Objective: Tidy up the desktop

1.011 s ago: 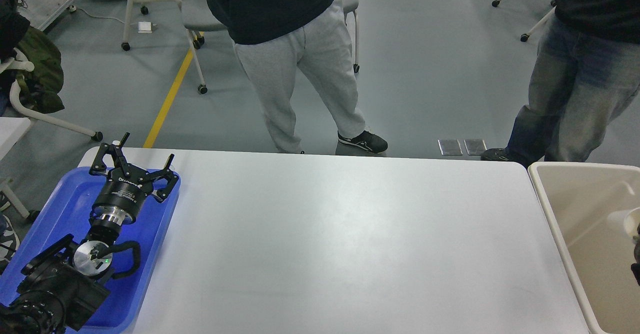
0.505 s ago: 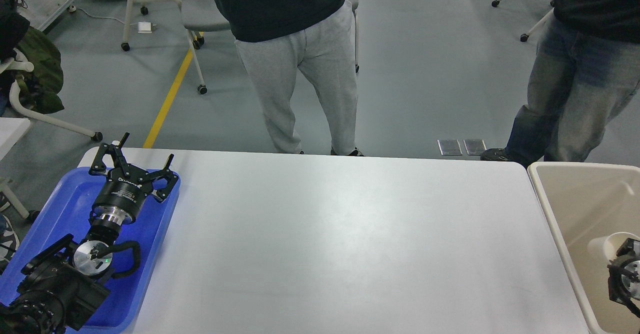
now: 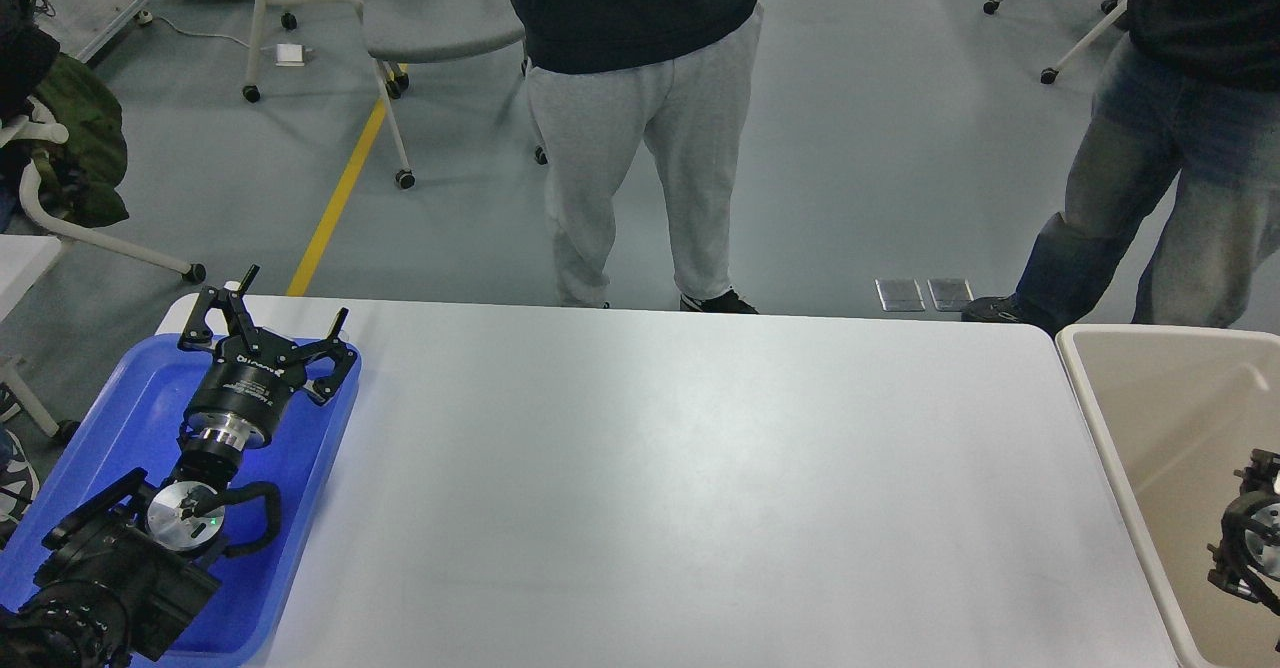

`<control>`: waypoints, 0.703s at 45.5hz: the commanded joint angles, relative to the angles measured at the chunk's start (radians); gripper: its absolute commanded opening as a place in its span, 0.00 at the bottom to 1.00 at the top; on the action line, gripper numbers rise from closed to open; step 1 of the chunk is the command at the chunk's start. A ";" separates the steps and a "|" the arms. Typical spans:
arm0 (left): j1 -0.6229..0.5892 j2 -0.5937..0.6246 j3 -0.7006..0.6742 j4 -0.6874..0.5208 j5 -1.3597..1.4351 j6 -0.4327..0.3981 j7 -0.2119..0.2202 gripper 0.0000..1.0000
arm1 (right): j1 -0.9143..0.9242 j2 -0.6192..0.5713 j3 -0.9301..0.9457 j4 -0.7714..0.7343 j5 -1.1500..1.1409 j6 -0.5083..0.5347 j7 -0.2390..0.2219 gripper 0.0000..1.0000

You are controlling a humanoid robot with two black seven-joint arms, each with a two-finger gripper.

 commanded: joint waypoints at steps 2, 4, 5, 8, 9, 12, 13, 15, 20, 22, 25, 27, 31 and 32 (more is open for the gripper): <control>0.000 0.000 0.002 0.000 -0.001 0.000 0.000 1.00 | 0.079 -0.031 0.019 0.000 0.002 -0.002 0.029 1.00; 0.000 0.000 0.002 0.002 -0.001 0.000 -0.002 1.00 | 0.112 -0.029 0.019 0.000 0.002 -0.002 0.047 1.00; 0.000 0.000 0.002 0.000 -0.001 0.000 0.000 1.00 | 0.128 -0.029 0.021 0.001 0.004 0.000 0.055 1.00; 0.000 0.000 0.001 0.002 -0.001 0.000 -0.002 1.00 | 0.179 -0.031 0.042 0.001 0.011 0.006 0.062 1.00; 0.000 0.000 0.002 0.002 -0.001 0.000 -0.002 1.00 | 0.196 -0.032 0.061 0.003 0.020 0.009 0.062 1.00; 0.000 0.000 0.002 0.000 -0.001 0.000 -0.002 1.00 | 0.234 -0.032 0.149 0.006 0.057 0.016 0.062 1.00; 0.000 0.000 0.000 0.000 -0.001 0.000 -0.002 1.00 | 0.247 -0.032 0.180 0.009 0.068 0.019 0.062 1.00; 0.000 0.000 0.000 0.000 -0.001 0.000 -0.002 1.00 | 0.270 -0.032 0.232 0.013 0.082 0.036 0.062 1.00; 0.000 0.000 0.000 0.000 -0.001 0.000 -0.002 1.00 | 0.326 -0.028 0.327 0.032 0.093 0.142 0.061 1.00; 0.000 0.000 0.000 0.000 -0.001 0.000 -0.002 1.00 | 0.331 -0.028 0.355 0.044 0.108 0.197 0.058 1.00; 0.000 0.000 0.000 0.000 -0.001 0.000 -0.002 1.00 | 0.331 -0.028 0.392 0.072 0.131 0.295 0.056 1.00; 0.000 0.000 0.001 0.000 -0.001 0.000 -0.002 1.00 | 0.331 -0.028 0.406 0.096 0.145 0.370 0.055 1.00; 0.000 0.000 0.002 0.000 -0.001 0.000 -0.002 1.00 | 0.323 -0.023 0.414 0.145 0.160 0.507 0.055 1.00; 0.000 0.000 0.002 0.000 0.001 0.000 -0.002 1.00 | 0.322 -0.022 0.414 0.156 0.162 0.529 0.055 1.00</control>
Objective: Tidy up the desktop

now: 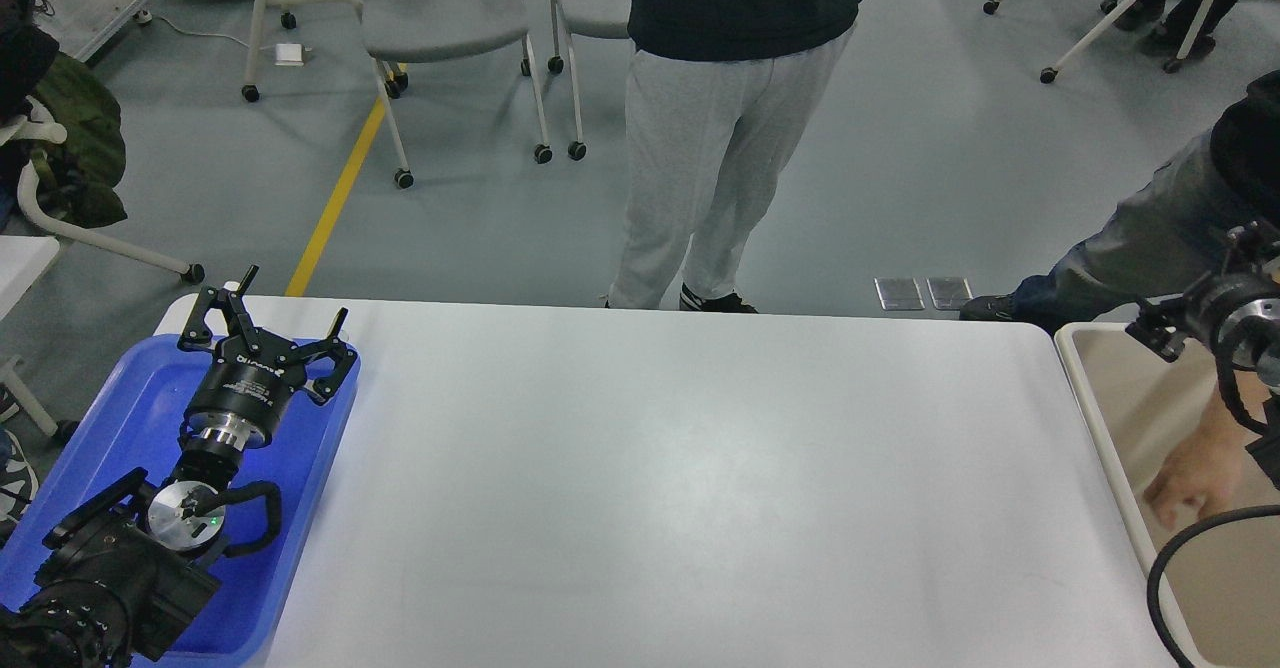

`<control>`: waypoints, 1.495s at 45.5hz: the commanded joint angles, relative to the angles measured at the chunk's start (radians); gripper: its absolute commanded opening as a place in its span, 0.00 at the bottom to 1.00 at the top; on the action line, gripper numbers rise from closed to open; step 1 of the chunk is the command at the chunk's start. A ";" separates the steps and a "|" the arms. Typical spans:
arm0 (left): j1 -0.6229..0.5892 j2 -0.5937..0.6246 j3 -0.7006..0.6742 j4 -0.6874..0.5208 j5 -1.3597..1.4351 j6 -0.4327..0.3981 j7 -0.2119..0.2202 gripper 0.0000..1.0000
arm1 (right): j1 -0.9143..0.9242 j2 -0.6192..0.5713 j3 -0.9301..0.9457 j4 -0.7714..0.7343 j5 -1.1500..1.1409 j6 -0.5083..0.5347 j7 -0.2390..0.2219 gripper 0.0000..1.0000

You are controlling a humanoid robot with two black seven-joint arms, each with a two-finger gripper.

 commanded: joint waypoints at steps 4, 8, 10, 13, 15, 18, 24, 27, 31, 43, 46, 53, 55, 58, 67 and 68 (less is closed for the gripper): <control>0.000 0.000 0.000 0.000 0.000 0.000 0.000 1.00 | 0.029 0.021 0.094 0.129 0.051 0.348 0.001 1.00; 0.000 0.000 0.001 0.001 0.000 0.000 0.000 1.00 | 0.029 0.047 0.094 0.165 0.051 0.376 0.003 1.00; 0.000 0.000 0.001 0.000 0.000 0.000 0.000 1.00 | 0.029 0.060 0.096 0.184 0.051 0.380 0.003 1.00; 0.000 0.000 0.000 0.001 0.000 0.000 0.000 1.00 | 0.027 0.075 0.094 0.217 0.051 0.385 0.003 1.00; 0.000 0.000 0.000 0.000 0.000 0.000 0.000 1.00 | 0.027 0.089 0.094 0.236 0.051 0.385 0.003 1.00; 0.000 0.000 0.001 0.000 0.000 0.000 0.000 1.00 | 0.026 0.110 0.093 0.250 0.050 0.385 0.003 1.00; 0.000 0.000 0.001 0.000 0.000 0.000 0.000 1.00 | 0.027 0.158 0.080 0.256 0.048 0.386 0.003 1.00; 0.000 0.000 0.000 0.000 0.000 0.000 0.000 1.00 | 0.032 0.176 0.077 0.256 0.044 0.388 0.004 1.00; 0.000 0.000 0.000 0.000 0.000 0.000 0.000 1.00 | 0.038 0.196 0.077 0.256 0.041 0.388 0.004 1.00; 0.000 0.000 0.000 0.000 0.000 0.000 0.000 1.00 | 0.026 0.284 0.077 0.247 0.036 0.386 0.009 1.00; 0.000 0.000 0.001 0.001 0.000 0.000 0.000 1.00 | 0.019 0.300 0.077 0.241 0.036 0.386 0.009 1.00; 0.000 0.000 0.000 0.000 0.000 0.000 0.000 1.00 | -0.022 0.331 0.083 0.244 0.036 0.386 0.011 1.00; 0.000 0.000 0.000 0.000 0.000 0.000 0.000 1.00 | -0.036 0.342 0.085 0.242 0.036 0.386 0.011 1.00; 0.000 0.000 0.000 0.000 0.000 0.000 0.000 1.00 | -0.063 0.353 0.090 0.239 0.036 0.386 0.012 1.00; 0.000 0.000 0.001 0.000 0.000 0.000 0.000 1.00 | -0.123 0.360 0.091 0.239 0.037 0.386 0.032 1.00; 0.000 0.000 0.000 0.000 0.000 0.000 0.000 1.00 | -0.131 0.360 0.090 0.239 0.037 0.386 0.035 1.00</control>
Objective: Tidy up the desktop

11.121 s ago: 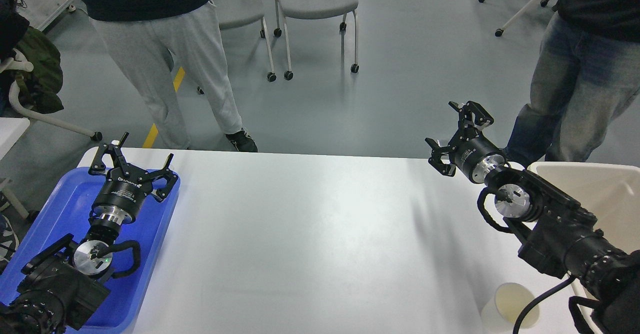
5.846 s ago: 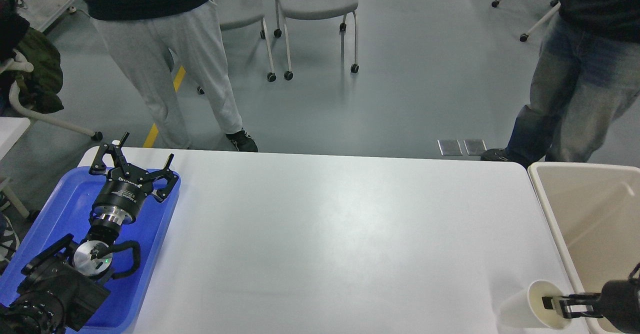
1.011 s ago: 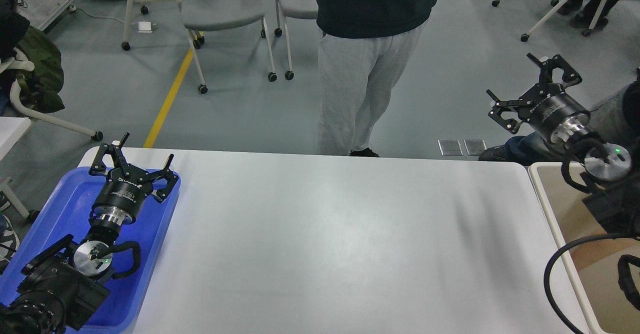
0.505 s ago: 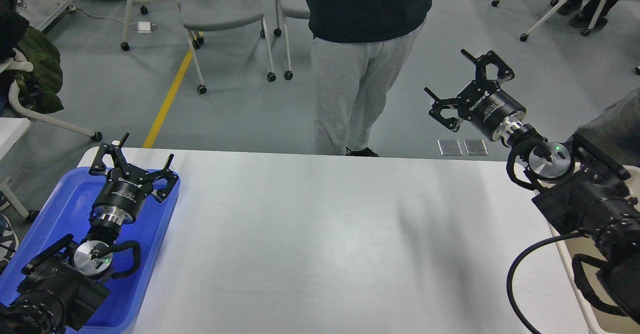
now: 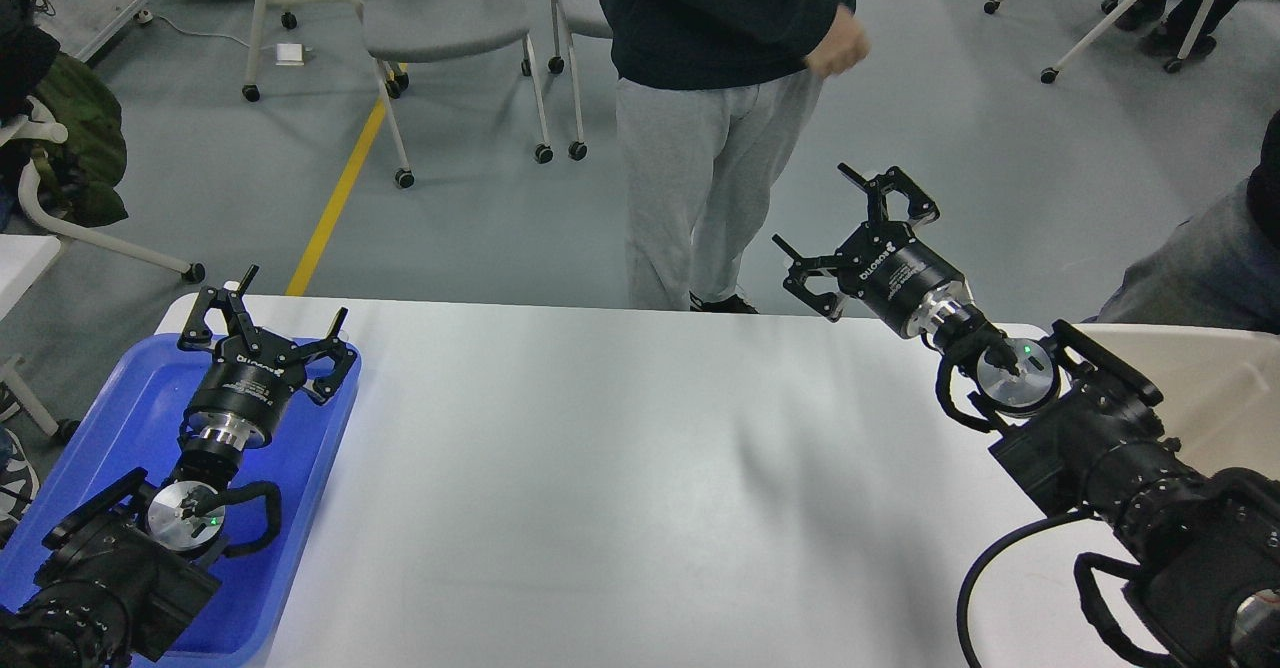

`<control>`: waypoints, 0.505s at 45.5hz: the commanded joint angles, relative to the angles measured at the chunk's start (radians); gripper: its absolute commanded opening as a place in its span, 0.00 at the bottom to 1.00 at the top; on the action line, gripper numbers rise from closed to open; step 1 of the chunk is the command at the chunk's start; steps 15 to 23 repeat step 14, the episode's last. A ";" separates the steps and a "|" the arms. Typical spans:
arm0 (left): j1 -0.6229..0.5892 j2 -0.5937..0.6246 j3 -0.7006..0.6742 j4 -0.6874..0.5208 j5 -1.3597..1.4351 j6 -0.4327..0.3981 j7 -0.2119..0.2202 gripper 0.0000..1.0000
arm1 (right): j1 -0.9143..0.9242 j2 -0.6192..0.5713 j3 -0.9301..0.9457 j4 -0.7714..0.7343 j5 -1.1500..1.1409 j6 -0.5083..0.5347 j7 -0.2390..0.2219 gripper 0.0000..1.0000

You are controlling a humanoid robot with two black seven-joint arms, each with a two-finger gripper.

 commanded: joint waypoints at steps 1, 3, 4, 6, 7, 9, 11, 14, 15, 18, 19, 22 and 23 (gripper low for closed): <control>0.000 0.000 0.000 0.000 0.000 0.000 0.000 1.00 | -0.078 0.023 0.005 -0.001 0.002 0.000 0.022 1.00; 0.000 0.000 0.000 0.000 0.000 0.000 0.000 1.00 | -0.091 0.023 0.003 -0.001 0.002 0.002 0.024 1.00; 0.000 0.000 0.001 0.000 0.000 0.000 0.000 1.00 | -0.099 0.021 0.005 -0.001 0.002 0.002 0.024 1.00; 0.000 0.000 0.000 0.000 0.000 0.000 0.000 1.00 | -0.110 0.023 0.005 -0.001 0.002 0.002 0.024 1.00; 0.000 0.000 0.000 0.000 0.002 0.000 0.000 1.00 | -0.114 0.021 0.005 -0.001 0.002 0.002 0.024 1.00; 0.000 0.000 0.000 0.000 0.000 0.000 0.000 1.00 | -0.121 0.023 0.003 0.000 0.002 0.002 0.024 1.00; 0.000 0.000 0.001 0.000 0.000 0.000 0.000 1.00 | -0.125 0.023 0.005 0.000 0.002 0.002 0.024 1.00; 0.000 0.000 0.000 0.000 0.000 0.000 0.000 1.00 | -0.128 0.023 0.005 0.000 0.002 0.002 0.024 1.00; 0.000 0.000 0.000 0.000 0.000 0.000 0.000 1.00 | -0.128 0.023 0.005 0.000 0.002 0.002 0.024 1.00; 0.000 0.000 0.000 0.000 0.000 0.000 0.000 1.00 | -0.128 0.023 0.005 0.000 0.002 0.002 0.024 1.00; 0.000 0.000 0.000 0.000 0.000 0.000 0.000 1.00 | -0.128 0.023 0.005 0.000 0.002 0.002 0.024 1.00; 0.000 0.000 0.000 0.000 0.000 0.000 0.000 1.00 | -0.128 0.023 0.005 0.000 0.002 0.002 0.024 1.00; 0.000 0.000 0.000 0.000 0.000 0.000 0.000 1.00 | -0.128 0.023 0.005 0.000 0.002 0.002 0.024 1.00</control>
